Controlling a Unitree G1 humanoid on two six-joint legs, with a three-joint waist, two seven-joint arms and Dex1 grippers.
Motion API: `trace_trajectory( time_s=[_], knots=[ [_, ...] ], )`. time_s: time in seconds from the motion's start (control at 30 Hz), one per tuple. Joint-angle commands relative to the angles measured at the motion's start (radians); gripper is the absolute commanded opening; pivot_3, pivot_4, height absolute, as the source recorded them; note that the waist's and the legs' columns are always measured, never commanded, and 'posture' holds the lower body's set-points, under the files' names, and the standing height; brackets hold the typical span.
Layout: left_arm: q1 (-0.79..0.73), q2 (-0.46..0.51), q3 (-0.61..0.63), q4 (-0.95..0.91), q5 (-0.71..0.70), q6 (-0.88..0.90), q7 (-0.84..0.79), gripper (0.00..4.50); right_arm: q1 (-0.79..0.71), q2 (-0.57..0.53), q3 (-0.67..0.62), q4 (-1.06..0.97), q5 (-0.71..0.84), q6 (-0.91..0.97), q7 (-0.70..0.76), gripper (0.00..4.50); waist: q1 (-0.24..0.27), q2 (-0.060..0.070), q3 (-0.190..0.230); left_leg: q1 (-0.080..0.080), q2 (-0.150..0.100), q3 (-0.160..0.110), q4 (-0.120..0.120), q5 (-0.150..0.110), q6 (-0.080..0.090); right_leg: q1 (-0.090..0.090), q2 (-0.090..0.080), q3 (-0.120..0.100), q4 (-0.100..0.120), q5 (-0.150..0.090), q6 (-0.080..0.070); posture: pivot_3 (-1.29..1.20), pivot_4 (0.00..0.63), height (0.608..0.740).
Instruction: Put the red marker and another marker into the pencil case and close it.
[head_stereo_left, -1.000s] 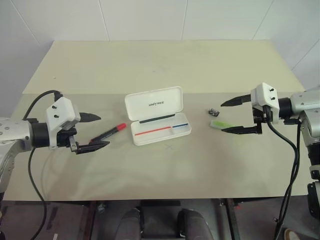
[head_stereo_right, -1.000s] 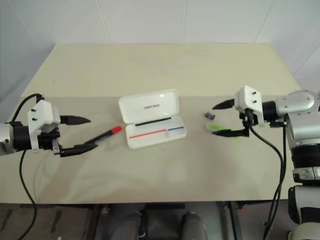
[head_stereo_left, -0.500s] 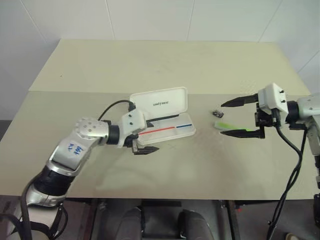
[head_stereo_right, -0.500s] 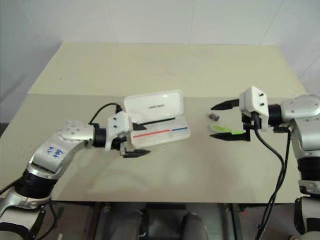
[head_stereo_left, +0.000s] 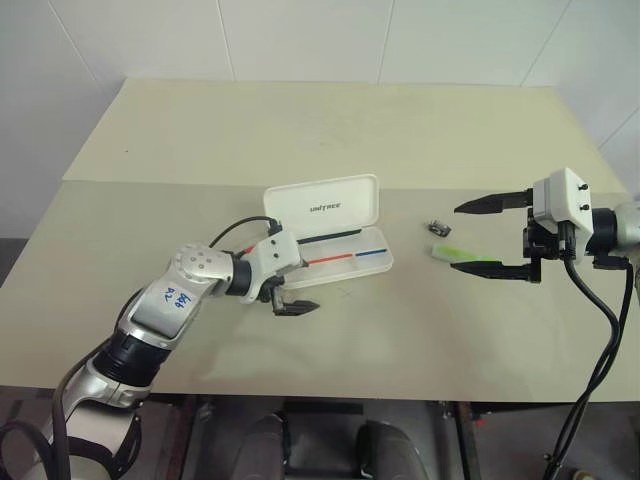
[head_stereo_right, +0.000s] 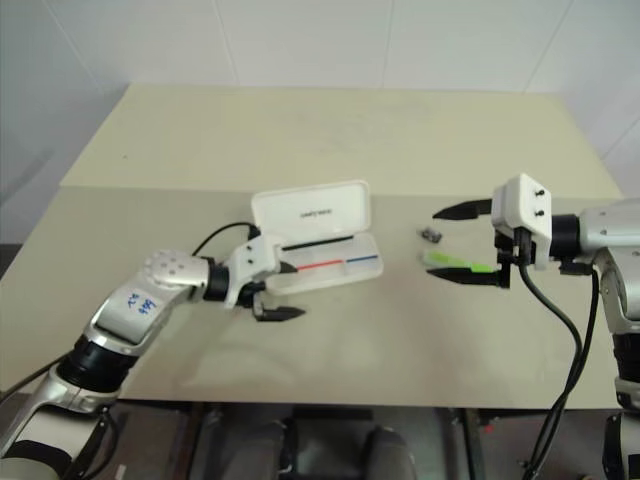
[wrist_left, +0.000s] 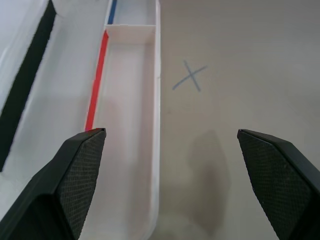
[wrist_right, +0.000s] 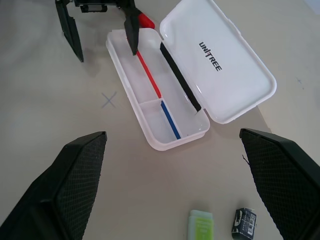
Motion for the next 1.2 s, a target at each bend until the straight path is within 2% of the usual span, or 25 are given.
trace_trajectory(
  time_s=[0.03,0.07,0.17,0.47,0.6,0.93,1.1,1.2],
  knots=[
    [-0.017,-0.005,-0.009,0.012,0.028,0.007,-0.002,4.49,0.005,-0.027,-0.044,-0.038,0.021,0.005,-0.015,4.5,0.0,0.0,0.0,0.0,0.0,0.0,0.0,0.0,0.0,0.0,0.0,0.0,0.0,0.0,0.0,0.0,0.15,0.74],
    [-0.022,-0.007,-0.021,0.029,0.048,0.007,0.007,4.49,0.005,-0.026,-0.045,-0.039,0.02,0.006,-0.018,4.5,0.0,0.0,0.0,0.0,0.0,0.0,0.0,0.0,0.0,0.0,0.0,0.0,0.0,0.0,0.0,0.0,0.15,0.74],
    [-0.041,-0.012,-0.051,0.072,0.105,-0.007,0.027,3.87,0.004,-0.023,-0.043,-0.04,0.017,0.006,-0.026,4.5,0.0,0.0,0.0,0.0,0.0,0.0,0.001,0.0,0.0,0.0,0.0,0.0,0.0,0.0,0.0,0.0,0.15,0.74],
    [-0.049,-0.016,-0.059,0.093,0.159,-0.059,0.026,0.87,0.002,-0.022,-0.041,-0.044,0.015,0.008,-0.039,4.5,0.0,0.0,0.0,0.001,0.0,0.0,0.001,0.0,0.0,0.001,0.0,0.0,-0.001,0.0,0.0,0.0,0.15,0.74],
    [-0.025,-0.003,-0.04,0.046,0.133,-0.102,-0.009,0.01,-0.004,-0.021,-0.038,-0.039,0.015,0.005,-0.037,4.5,0.001,0.0,0.0,0.001,0.0,-0.001,0.004,0.0,0.0,0.002,0.0,-0.001,-0.001,0.0,0.0,0.0,0.15,0.74],
    [0.106,0.053,-0.011,-0.185,0.087,-0.138,-0.081,0.01,-0.01,-0.03,-0.036,-0.025,0.014,-0.001,-0.023,4.5,-0.002,0.0,0.0,0.0,0.0,-0.001,0.003,-0.002,0.001,0.002,0.0,-0.001,-0.002,0.0,0.0,0.0,0.15,0.74],
    [0.157,0.084,-0.072,-0.245,0.153,-0.152,-0.096,0.01,-0.01,-0.029,-0.03,-0.024,0.011,0.0,-0.023,4.5,0.004,0.0,0.0,0.0,0.0,-0.001,0.004,-0.003,0.002,0.003,0.0,-0.001,-0.002,0.0,0.0,0.0,0.15,0.74],
    [0.17,0.078,-0.077,-0.26,0.133,-0.15,-0.118,0.01,-0.01,-0.03,-0.031,-0.024,0.011,0.001,-0.022,4.5,0.007,0.0,0.0,0.0,0.0,-0.001,0.004,-0.003,0.002,0.003,0.0,-0.001,-0.002,0.0,0.0,0.0,0.15,0.74]
  ],
)
